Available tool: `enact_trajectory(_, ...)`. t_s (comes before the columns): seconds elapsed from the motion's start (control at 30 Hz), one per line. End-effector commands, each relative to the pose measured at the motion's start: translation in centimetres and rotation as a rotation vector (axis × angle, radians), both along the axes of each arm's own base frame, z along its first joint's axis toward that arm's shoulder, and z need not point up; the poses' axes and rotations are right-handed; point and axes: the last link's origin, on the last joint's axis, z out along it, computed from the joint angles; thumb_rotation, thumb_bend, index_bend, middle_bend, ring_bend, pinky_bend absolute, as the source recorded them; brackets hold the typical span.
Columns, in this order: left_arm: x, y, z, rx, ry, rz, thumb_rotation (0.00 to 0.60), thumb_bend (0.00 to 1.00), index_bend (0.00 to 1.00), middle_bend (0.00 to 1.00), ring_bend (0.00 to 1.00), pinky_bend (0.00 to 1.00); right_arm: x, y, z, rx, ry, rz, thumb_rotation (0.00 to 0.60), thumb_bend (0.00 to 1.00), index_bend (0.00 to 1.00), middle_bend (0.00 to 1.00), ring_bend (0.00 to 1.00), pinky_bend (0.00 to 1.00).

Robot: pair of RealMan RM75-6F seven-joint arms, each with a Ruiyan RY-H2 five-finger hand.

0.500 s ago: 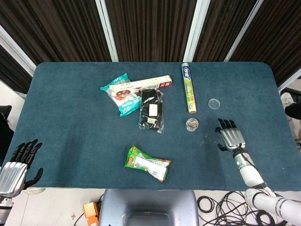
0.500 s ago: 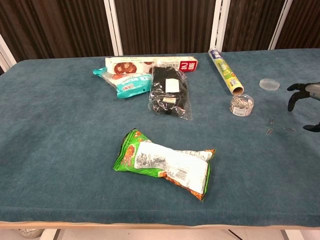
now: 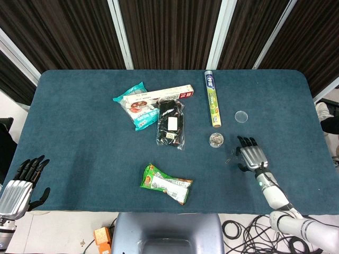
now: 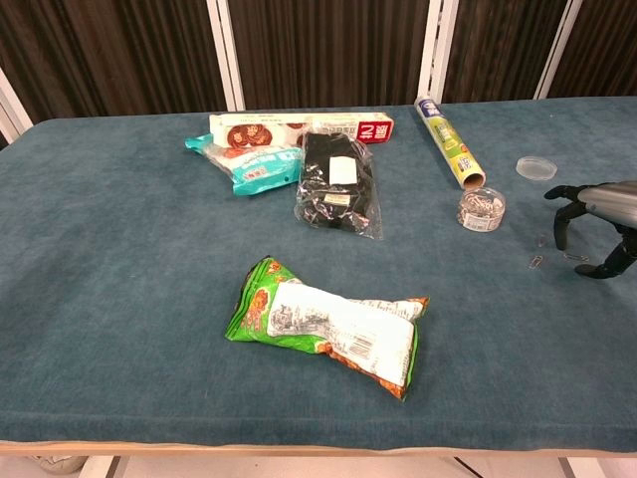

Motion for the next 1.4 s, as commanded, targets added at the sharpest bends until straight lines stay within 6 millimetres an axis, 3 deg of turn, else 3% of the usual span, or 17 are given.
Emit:
enact_trajectory(0.03,0.0,0.0,0.0,0.0,-0.001,-0.003,0.6,0.42,0.0,0.0,0.01,0.06,0.1,0.0,-0.1,-0.001,-0.002,0.006,0.6,0.27,0.47,0.0,0.0,0.0)
enact_trajectory(0.23,0.0,-0.1,0.2,0.006,-0.004,-0.004,0.6,0.42,0.0,0.0,0.01,0.06,-0.1,-0.1,0.0,-0.01,0.007,0.01,0.6,0.32,0.49,0.0,0.0,0.0)
enact_trajectory(0.6,-0.1,-0.2,0.3,0.009,-0.005,-0.001,0.6,0.42,0.0,0.0,0.01,0.06,-0.6,-0.3,-0.1,-0.014,0.022,-0.009,0.6,0.32,0.5,0.0,0.0,0.0)
enact_trajectory(0.9,-0.1,-0.1,0.4,0.016,-0.015,0.003,0.6,0.44,0.0,0.0,0.01,0.06,-0.5,-0.3,-0.4,-0.024,0.022,0.004,0.6,0.32,0.61,0.0,0.0,0.0)
enact_trajectory(1.1,-0.2,-0.2,0.6,0.022,-0.022,0.005,0.6,0.44,0.0,0.0,0.01,0.06,-0.6,-0.3,-0.4,-0.031,0.023,0.002,0.6,0.32,0.63,0.0,0.0,0.0)
enact_trajectory(1.4,-0.2,-0.1,0.6,0.019,-0.02,0.005,0.6,0.43,0.0,0.0,0.01,0.06,1.0,-1.1,0.8,-0.07,-0.023,0.029,0.6,0.32,0.62,0.0,0.0,0.0)
